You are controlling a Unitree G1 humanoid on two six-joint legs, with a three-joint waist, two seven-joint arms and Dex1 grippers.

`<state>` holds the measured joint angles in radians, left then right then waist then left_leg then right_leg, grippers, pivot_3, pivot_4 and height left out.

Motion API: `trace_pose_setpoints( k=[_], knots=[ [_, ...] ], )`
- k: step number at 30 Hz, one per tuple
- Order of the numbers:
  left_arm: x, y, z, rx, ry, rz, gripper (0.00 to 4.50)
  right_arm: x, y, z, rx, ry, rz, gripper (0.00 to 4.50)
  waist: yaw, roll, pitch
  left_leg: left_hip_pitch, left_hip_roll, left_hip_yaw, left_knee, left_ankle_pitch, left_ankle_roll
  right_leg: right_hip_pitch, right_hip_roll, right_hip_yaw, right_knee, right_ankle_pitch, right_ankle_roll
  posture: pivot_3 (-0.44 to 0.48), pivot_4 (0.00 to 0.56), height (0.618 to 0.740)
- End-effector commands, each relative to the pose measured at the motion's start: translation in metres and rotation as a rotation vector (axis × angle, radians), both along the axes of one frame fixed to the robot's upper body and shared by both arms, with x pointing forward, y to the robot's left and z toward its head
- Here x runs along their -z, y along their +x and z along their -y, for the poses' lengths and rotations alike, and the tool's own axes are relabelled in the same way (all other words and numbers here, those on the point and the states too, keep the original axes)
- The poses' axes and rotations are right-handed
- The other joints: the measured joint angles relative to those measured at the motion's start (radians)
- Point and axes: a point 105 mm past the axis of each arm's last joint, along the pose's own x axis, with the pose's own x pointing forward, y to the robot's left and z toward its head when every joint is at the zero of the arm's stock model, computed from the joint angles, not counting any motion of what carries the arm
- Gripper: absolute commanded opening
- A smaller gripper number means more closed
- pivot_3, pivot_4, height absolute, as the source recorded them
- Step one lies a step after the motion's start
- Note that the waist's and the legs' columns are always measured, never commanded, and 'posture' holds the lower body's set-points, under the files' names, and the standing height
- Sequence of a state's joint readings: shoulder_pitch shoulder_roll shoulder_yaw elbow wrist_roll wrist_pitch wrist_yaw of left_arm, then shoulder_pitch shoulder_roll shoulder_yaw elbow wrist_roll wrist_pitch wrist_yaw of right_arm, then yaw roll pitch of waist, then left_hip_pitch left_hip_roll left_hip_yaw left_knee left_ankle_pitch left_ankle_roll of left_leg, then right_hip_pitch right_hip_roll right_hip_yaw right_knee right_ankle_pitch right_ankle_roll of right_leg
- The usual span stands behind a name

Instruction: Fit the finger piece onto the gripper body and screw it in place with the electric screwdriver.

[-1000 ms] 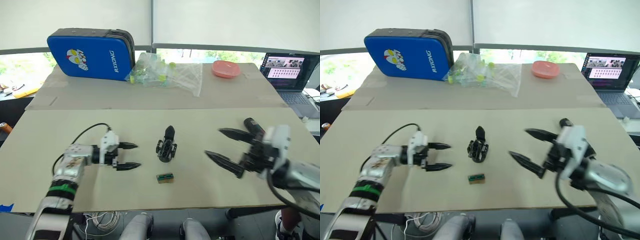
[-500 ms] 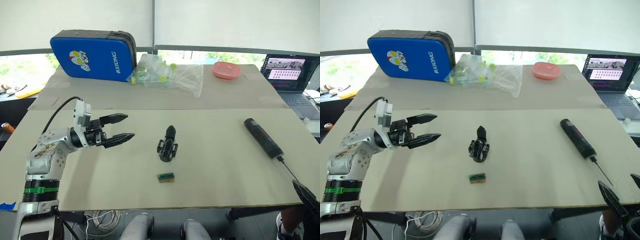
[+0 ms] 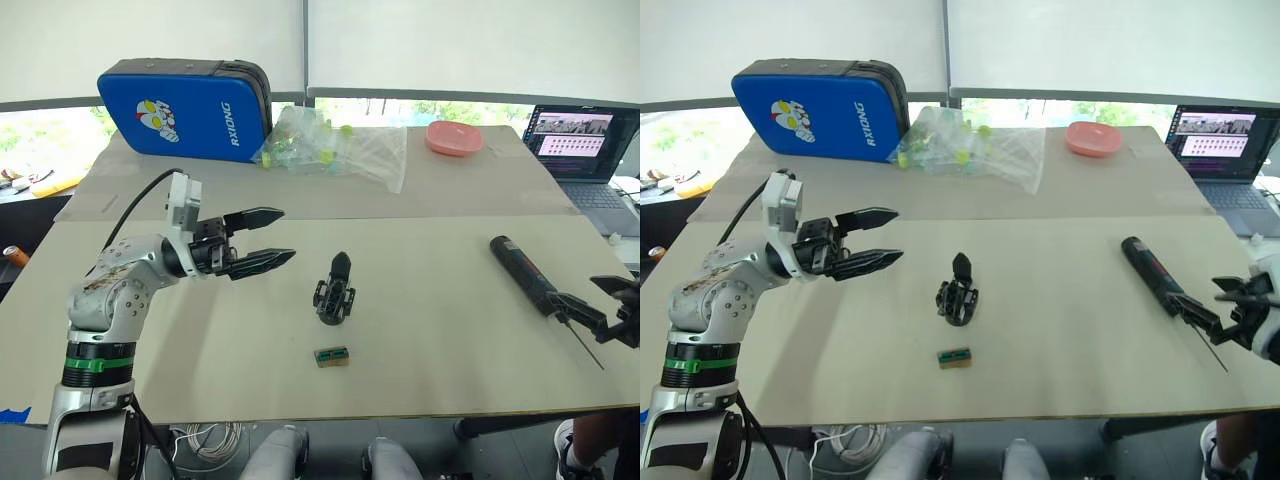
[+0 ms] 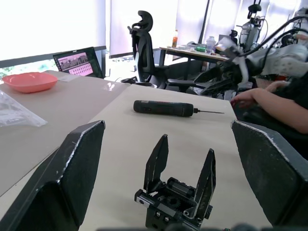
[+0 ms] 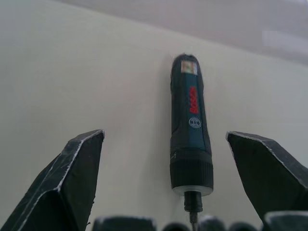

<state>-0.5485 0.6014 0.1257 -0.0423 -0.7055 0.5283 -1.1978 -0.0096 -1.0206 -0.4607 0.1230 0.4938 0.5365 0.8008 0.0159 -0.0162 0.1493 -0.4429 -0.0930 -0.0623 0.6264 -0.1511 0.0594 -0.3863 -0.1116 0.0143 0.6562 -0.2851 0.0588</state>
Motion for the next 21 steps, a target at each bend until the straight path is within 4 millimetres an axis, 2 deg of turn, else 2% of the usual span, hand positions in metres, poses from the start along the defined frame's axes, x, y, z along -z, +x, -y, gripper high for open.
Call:
trace_pose_setpoints(
  k=[1,5,8,17,20,21],
  knots=[
    [-0.011,-0.007,0.004,0.033,0.003,0.042,4.43,0.009,0.013,0.015,0.016,-0.050,-0.083,4.50,-0.004,0.000,0.000,0.000,0.000,0.000,0.000,0.000,0.000,0.000,0.000,0.000,0.000,0.000,0.000,0.000,0.150,0.740],
    [-0.009,-0.013,0.006,0.050,0.007,0.032,4.43,0.028,0.022,0.012,-0.041,-0.058,-0.178,4.50,-0.007,0.001,0.000,0.000,0.000,0.002,0.000,0.000,0.000,0.000,0.000,0.001,0.001,0.000,0.000,0.000,0.150,0.740],
    [-0.006,-0.015,0.005,0.047,0.007,0.027,4.43,0.033,0.028,0.010,-0.046,-0.033,-0.186,4.50,-0.007,0.001,0.000,0.001,0.000,0.002,0.000,0.000,0.000,0.000,0.002,0.001,0.001,0.000,0.000,0.000,0.150,0.740],
    [-0.002,-0.013,0.008,0.051,0.001,0.020,4.43,0.045,0.042,0.013,-0.025,-0.028,-0.105,4.50,-0.006,0.001,0.000,0.001,0.000,0.002,0.001,0.000,0.000,-0.001,0.004,0.002,0.002,0.000,0.000,0.000,0.150,0.740],
    [-0.002,-0.013,0.009,0.060,0.007,0.022,4.43,0.050,0.044,0.008,-0.038,0.020,-0.106,4.50,-0.008,0.001,0.000,0.001,0.000,0.002,0.000,0.000,0.000,0.000,0.004,0.003,0.002,0.000,0.000,0.000,0.150,0.740],
    [-0.002,-0.012,0.009,0.061,0.008,0.023,4.48,0.051,0.044,0.006,-0.046,0.029,-0.110,4.24,-0.008,0.001,0.000,0.002,0.000,0.002,0.001,0.000,0.000,0.000,0.004,0.003,0.002,0.000,0.000,0.000,0.150,0.740]
  ],
)
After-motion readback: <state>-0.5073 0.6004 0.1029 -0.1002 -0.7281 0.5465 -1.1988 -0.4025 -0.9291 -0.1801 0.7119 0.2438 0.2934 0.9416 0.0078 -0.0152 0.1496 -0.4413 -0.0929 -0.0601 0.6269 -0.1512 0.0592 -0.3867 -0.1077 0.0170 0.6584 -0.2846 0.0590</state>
